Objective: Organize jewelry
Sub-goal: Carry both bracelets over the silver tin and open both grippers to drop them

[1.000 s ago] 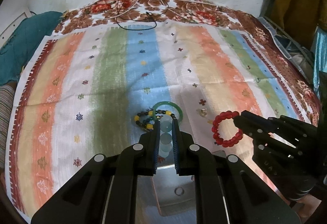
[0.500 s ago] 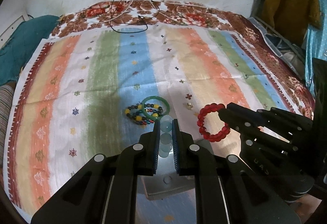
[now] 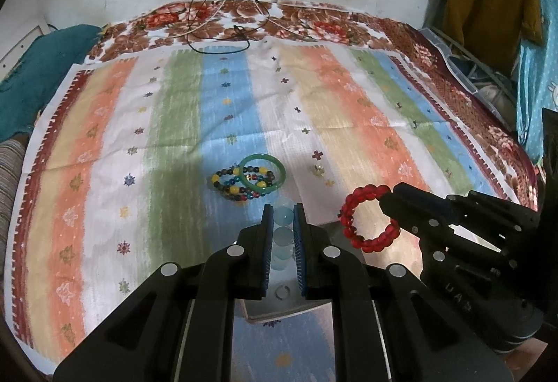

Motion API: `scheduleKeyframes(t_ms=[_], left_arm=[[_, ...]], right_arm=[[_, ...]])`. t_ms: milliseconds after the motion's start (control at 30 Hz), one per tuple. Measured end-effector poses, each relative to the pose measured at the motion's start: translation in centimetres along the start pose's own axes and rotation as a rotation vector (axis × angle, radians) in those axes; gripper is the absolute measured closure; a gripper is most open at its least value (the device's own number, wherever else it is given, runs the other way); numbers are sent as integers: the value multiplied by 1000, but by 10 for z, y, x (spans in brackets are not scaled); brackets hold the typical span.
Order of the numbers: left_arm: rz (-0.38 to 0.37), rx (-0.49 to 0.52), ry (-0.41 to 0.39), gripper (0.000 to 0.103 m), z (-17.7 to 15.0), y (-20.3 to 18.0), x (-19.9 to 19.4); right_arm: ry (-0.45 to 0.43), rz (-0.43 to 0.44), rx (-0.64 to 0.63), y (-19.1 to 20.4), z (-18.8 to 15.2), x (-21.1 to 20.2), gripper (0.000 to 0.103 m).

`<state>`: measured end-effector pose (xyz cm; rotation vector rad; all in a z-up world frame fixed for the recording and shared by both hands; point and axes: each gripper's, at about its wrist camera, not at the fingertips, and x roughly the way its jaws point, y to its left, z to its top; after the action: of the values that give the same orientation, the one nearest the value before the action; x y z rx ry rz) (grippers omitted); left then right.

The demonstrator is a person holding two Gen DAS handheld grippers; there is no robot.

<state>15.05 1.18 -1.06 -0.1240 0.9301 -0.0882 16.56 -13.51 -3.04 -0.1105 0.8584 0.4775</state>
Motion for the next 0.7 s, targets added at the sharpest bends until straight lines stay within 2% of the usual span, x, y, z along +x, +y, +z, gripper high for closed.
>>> scheduleKeyframes(t_ms=[500, 567, 600, 633, 700], left_arm=[[-6, -9, -4, 92, -20, -7, -15], [7, -12, 5, 88, -21, -7, -15], [20, -16, 4, 77, -22, -5, -15], [36, -28, -2, 73, -21, -3, -16], [50, -50, -1, 71, -20, 4, -15]], right_arm=[[41, 20, 3, 5, -21, 0, 88], [46, 10, 8, 4, -21, 1, 79], [40, -1, 11, 3, -21, 0, 64], [35, -10, 14, 2, -20, 0, 59], [35, -24, 16, 0, -19, 1, 59]])
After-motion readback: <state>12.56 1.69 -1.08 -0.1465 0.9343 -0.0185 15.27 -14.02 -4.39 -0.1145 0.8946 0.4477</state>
